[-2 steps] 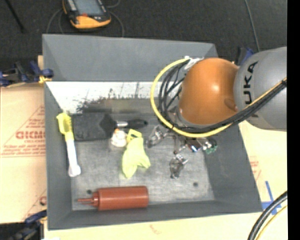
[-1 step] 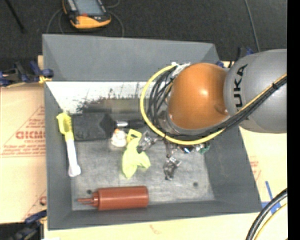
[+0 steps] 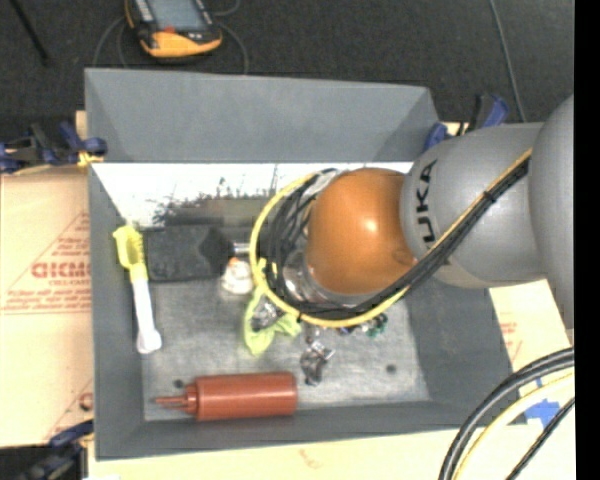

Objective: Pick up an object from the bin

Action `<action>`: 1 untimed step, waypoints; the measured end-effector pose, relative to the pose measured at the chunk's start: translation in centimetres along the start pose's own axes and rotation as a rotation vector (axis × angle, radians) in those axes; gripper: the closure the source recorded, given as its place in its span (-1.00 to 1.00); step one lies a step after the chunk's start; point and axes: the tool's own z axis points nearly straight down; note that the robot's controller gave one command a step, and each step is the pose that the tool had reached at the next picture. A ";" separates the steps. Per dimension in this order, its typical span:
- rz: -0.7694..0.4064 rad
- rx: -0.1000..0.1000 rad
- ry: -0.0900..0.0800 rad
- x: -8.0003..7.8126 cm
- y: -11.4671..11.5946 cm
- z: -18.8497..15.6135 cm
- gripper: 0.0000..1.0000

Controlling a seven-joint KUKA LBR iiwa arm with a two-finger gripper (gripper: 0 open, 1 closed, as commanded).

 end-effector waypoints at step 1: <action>0.009 -0.002 0.003 -2.4 -2.2 4.2 1.00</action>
Offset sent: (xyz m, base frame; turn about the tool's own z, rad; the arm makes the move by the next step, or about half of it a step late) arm 0.0000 0.0000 0.0000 0.0000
